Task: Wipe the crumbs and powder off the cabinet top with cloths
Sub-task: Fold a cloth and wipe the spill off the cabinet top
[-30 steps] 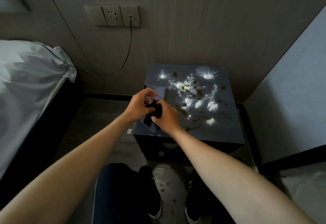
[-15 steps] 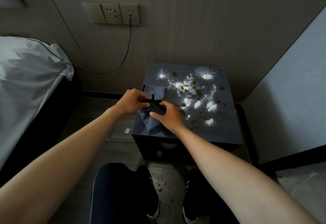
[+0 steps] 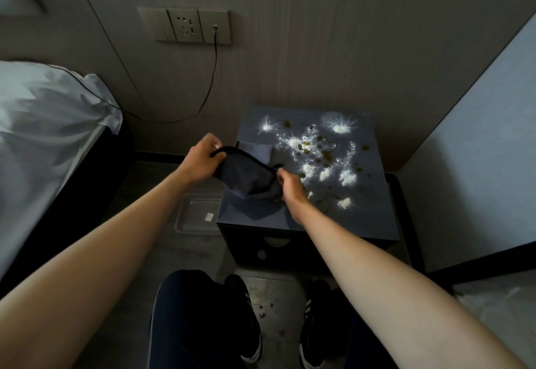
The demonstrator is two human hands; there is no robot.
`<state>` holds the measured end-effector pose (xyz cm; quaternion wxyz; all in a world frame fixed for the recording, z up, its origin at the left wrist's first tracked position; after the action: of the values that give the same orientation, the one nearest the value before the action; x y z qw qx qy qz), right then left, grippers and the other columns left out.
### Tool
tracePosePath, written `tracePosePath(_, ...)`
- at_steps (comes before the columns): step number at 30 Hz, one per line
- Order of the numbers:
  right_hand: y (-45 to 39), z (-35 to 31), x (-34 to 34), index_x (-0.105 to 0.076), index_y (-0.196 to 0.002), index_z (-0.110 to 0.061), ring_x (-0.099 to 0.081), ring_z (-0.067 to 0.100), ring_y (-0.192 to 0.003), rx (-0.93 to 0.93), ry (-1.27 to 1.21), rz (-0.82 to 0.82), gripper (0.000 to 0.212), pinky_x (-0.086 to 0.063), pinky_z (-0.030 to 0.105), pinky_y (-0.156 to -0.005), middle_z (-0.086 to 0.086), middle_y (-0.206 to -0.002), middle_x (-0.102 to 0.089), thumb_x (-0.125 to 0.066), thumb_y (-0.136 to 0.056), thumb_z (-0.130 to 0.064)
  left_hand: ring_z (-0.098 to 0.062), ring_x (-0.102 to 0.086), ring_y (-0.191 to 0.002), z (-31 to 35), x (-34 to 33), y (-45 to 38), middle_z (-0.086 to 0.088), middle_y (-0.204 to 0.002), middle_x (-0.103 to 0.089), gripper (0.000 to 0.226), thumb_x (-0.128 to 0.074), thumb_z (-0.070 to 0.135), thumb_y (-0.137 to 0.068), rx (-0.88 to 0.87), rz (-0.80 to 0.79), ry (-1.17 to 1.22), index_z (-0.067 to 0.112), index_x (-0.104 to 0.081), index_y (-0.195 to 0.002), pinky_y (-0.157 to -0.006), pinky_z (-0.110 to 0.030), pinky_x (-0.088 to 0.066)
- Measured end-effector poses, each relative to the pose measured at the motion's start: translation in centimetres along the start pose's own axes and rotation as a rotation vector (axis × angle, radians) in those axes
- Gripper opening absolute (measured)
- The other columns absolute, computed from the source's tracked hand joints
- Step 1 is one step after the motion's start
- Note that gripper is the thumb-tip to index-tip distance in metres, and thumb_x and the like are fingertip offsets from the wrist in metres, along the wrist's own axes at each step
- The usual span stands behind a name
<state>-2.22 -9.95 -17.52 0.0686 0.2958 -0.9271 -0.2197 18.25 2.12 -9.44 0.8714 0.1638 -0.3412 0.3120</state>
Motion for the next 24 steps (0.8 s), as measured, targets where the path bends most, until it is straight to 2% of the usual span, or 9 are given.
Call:
tracePosePath(2,-0.2,0.5,0.2,-0.064,-0.084,-0.017,-0.062,0.022,-0.079,-0.076,-0.07,-0.022,0.032,-0.046,0.028,-0.059,0.006,-0.09,-0.068,-0.048,-0.096,-0.042,-0.022,-0.062,-0.095,-1.3,0.4,-0.5,-0.004,-0.099,-0.066,0.012,-0.056,0.012,-0.093,0.087,0.015,0.179,0.021,-0.056,-0.102,-0.084,-0.039,-0.051)
tracePosePath(6,0.2,-0.6,1.4,-0.065,-0.086,-0.02,-0.063,0.02,-0.079,-0.02,-0.044,0.013,0.005,-0.051,0.029,-0.057,0.002,-0.085,-0.067,-0.067,-0.086,-0.024,-0.027,-0.061,-0.1,-3.2,0.8,0.1,-0.011,-0.098,-0.068,0.035,-0.043,-0.004,-0.09,0.267,0.045,0.595,0.015,-0.072,-0.093,-0.086,-0.033,-0.049)
tracePosePath(8,0.2,-1.1,1.9,-0.058,-0.101,-0.021,-0.062,0.018,-0.087,-0.009,-0.019,0.048,0.025,-0.056,0.032,-0.061,0.004,-0.101,-0.063,-0.072,-0.082,-0.017,-0.028,-0.06,-0.095,-4.0,0.8,1.0,-0.012,-0.093,-0.066,0.035,-0.041,-0.003,-0.086,0.344,0.073,0.682,0.014,-0.071,-0.09,-0.077,-0.033,-0.05)
tracePosePath(10,0.4,-1.7,2.1,-0.045,-0.122,-0.028,-0.057,0.017,-0.105,0.021,-0.014,0.038,0.055,-0.058,0.037,-0.079,-0.001,-0.125,-0.051,-0.077,-0.078,-0.022,-0.024,-0.056,-0.089,-4.6,1.1,1.9,-0.007,-0.09,-0.062,0.03,-0.042,0.001,-0.085,0.412,0.123,0.682,0.019,-0.066,-0.087,-0.065,-0.03,-0.048)
tracePosePath(12,1.0,-3.0,1.9,-0.032,-0.138,-0.037,-0.04,0.01,-0.122,0.094,0.063,-0.023,0.083,-0.046,0.038,-0.1,-0.011,-0.134,-0.035,-0.083,-0.073,-0.036,-0.026,-0.057,-0.095,-5.5,0.9,2.3,-0.008,-0.097,-0.063,0.025,-0.045,0.009,-0.085,0.472,0.128,0.732,0.022,-0.067,-0.087,-0.066,-0.032,-0.05)
tracePosePath(14,1.5,-4.7,1.6,-0.034,-0.143,-0.035,-0.03,0.005,-0.123,0.218,0.238,-0.108,0.091,-0.034,0.031,-0.104,-0.012,-0.135,-0.034,-0.087,-0.069,-0.035,-0.026,-0.063,-0.099,-6.0,0.8,2.6,-0.01,-0.108,-0.068,0.017,-0.056,0.022,-0.085,0.517,0.083,0.766,0.022,-0.073,-0.089,-0.074,-0.035,-0.053)
tracePosePath(17,1.6,-6.7,0.6,-0.047,-0.14,-0.025,-0.041,0.013,-0.13,0.425,0.579,-0.198,0.084,-0.037,0.029,-0.104,-0.001,-0.141,-0.045,-0.088,-0.067,-0.017,-0.017,-0.068,-0.099,-5.9,0.8,2.4,-0.004,-0.111,-0.072,0.021,-0.074,0.029,-0.084,0.393,-0.044,0.57,0.024,-0.076,-0.104,-0.086,-0.034,-0.055)
tracePosePath(21,1.9,-8.4,0.5,-0.066,-0.116,-0.022,-0.051,0.019,-0.105,0.57,0.798,-0.129,0.049,-0.042,0.029,-0.089,0.001,-0.108,-0.05,-0.083,-0.072,-0.01,-0.018,-0.064,-0.103,-5.8,0.3,2.4,-0.012,-0.121,-0.066,0.036,-0.061,0.004,-0.094,0.233,-0.191,0.231,0.013,-0.064,-0.129,-0.087,-0.032,-0.052)
tracePosePath(24,2.3,-9.6,0.2,-0.073,-0.093,-0.021,-0.049,0.013,-0.086,0.647,0.858,-0.113,0.02,-0.04,0.026,-0.078,-0.006,-0.089,-0.044,-0.08,-0.077,-0.01,-0.021,-0.055,-0.124,-5.4,-0.4,2.4,-0.006,-0.133,-0.061,0.057,-0.05,-0.013,-0.089,0.077,-0.412,-0.009,0.026,-0.063,-0.128,-0.103,-0.037,-0.048)
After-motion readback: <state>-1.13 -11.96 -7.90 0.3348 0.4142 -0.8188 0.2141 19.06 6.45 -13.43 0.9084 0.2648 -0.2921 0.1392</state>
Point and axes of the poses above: each hand's wrist, its own y-axis away from the middle knuckle, its own x-axis out of the back of the hand, z = x × y, the point moved 7 cm from there along -y, towards the middle knuckle
